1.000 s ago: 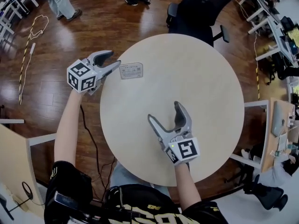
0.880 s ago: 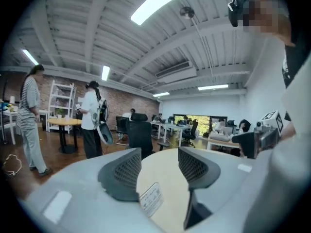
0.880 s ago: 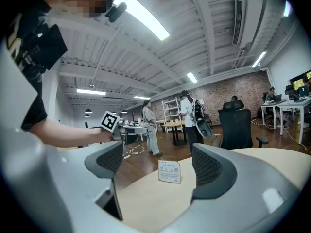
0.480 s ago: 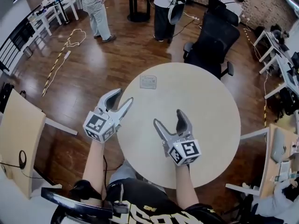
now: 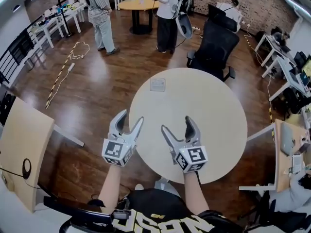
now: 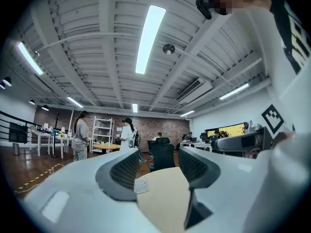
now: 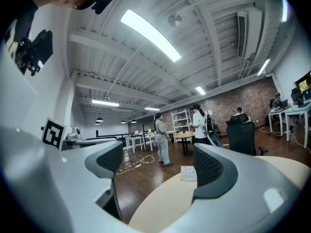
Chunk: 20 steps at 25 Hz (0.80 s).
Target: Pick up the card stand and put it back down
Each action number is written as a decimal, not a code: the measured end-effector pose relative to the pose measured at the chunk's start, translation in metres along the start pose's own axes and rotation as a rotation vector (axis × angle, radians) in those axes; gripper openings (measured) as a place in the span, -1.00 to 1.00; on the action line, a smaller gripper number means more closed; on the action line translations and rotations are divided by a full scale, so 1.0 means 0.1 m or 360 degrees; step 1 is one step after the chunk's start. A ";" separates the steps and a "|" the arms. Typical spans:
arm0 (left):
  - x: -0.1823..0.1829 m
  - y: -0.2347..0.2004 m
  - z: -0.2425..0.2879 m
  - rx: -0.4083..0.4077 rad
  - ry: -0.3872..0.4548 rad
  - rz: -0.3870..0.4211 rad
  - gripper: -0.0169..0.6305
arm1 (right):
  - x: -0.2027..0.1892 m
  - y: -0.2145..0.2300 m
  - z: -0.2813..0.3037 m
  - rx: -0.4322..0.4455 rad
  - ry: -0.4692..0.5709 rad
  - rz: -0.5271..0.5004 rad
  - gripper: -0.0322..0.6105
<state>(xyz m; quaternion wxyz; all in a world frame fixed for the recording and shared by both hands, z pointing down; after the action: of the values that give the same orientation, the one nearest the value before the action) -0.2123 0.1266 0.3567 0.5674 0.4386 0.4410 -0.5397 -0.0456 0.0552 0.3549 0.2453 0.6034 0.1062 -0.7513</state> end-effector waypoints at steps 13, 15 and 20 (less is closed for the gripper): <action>-0.14 0.28 -0.82 0.0009 0.0092 -0.0088 -0.11 | -0.15 -0.86 -0.22 -0.0046 -0.0054 -0.0054 0.49; -0.13 0.26 -0.92 0.0060 0.0079 -0.0096 -0.11 | -0.07 -0.86 -0.24 -0.0082 -0.0033 -0.0102 0.46; -0.07 0.23 -0.80 0.0092 0.0053 0.0033 -0.11 | -0.14 -0.74 -0.30 -0.0150 -0.0060 -0.0105 0.35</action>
<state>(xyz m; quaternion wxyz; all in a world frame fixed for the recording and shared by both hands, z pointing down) -0.1921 0.2065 0.3460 0.5527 0.4682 0.4299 -0.5390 -0.0542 0.1355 0.3510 0.2504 0.5731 0.1567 -0.7644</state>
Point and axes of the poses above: the fingertips, and each gripper's own axes: z forward along the fingers, y to its right, x out of its top, the point moved 3 cm from there along -z, backward along the fingers, and after that the axes turned 15 degrees about -y, right-handed, at the moved point
